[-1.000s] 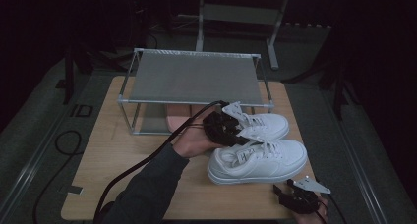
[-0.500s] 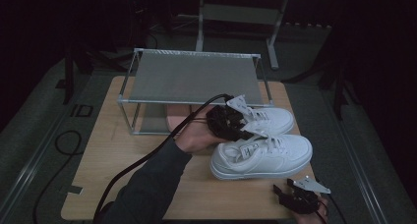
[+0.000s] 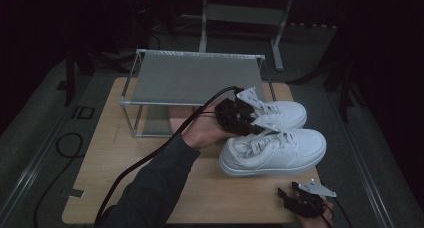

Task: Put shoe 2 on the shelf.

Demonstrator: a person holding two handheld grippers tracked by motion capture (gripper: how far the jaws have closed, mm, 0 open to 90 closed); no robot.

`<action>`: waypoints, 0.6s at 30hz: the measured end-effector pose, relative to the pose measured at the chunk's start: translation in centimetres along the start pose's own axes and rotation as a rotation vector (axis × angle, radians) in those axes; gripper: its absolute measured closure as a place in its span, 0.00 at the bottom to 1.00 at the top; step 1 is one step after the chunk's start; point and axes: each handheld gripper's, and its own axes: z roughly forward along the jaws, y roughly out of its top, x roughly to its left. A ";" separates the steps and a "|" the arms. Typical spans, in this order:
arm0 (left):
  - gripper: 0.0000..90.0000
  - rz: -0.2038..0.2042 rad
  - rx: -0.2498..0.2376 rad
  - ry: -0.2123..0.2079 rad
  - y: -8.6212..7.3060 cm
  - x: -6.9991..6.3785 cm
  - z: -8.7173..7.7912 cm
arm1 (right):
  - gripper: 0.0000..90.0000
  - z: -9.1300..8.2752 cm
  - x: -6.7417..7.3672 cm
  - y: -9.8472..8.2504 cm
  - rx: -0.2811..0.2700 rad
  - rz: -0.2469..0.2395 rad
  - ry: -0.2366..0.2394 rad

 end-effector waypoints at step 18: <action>0.85 -0.005 -0.026 0.025 1.6 1.0 -0.9 | 0.42 0.0 0.0 0.0 0.001 -0.001 0.001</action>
